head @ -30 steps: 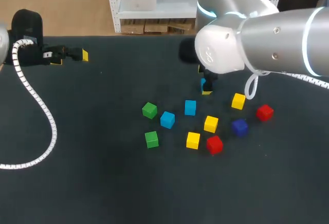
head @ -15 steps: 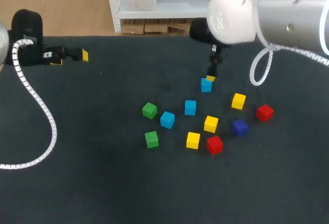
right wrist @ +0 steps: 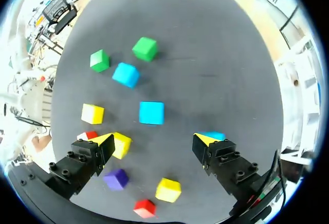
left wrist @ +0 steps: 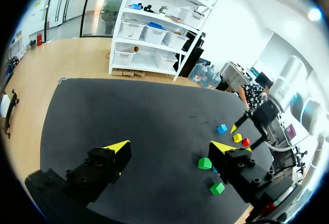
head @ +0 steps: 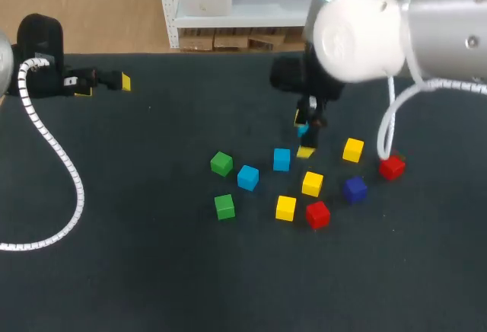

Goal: Place the blue cubes, place green cubes on the blue cubes, place the yellow cubes on the green cubes, then place the red cubes on the yellow cubes, and place purple cube on the red cubes.

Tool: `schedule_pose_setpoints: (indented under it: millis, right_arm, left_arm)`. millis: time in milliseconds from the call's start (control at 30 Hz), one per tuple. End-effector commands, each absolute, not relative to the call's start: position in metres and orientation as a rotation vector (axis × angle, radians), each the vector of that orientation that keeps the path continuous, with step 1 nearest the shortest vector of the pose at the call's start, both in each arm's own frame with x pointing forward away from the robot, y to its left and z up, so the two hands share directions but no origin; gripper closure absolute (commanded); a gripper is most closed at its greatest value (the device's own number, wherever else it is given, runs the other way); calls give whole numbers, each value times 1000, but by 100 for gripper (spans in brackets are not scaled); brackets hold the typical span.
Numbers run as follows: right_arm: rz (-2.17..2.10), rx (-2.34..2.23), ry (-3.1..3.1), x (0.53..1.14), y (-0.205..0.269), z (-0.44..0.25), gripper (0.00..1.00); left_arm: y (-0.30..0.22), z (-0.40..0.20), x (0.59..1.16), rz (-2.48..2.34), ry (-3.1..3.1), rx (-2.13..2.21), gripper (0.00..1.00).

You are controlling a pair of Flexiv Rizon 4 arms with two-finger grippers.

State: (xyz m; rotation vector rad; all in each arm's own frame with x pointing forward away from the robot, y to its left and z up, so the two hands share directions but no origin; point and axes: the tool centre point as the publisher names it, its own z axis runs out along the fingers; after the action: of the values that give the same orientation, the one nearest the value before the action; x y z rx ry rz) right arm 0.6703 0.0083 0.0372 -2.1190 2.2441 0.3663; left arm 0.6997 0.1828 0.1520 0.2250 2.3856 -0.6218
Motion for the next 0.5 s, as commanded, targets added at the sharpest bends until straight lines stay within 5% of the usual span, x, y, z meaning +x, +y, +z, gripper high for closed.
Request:
schedule_pose_setpoints:
  millis: [33, 500]
  right_arm:
    - [256, -2075, 2215, 645, 18, 25, 0]
    - [157, -2072, 2195, 650, 36, 1, 0]
  left_arm:
    - [185, 151, 699, -633, 2377, 230, 0]
    - [185, 151, 699, -633, 2377, 230, 0]
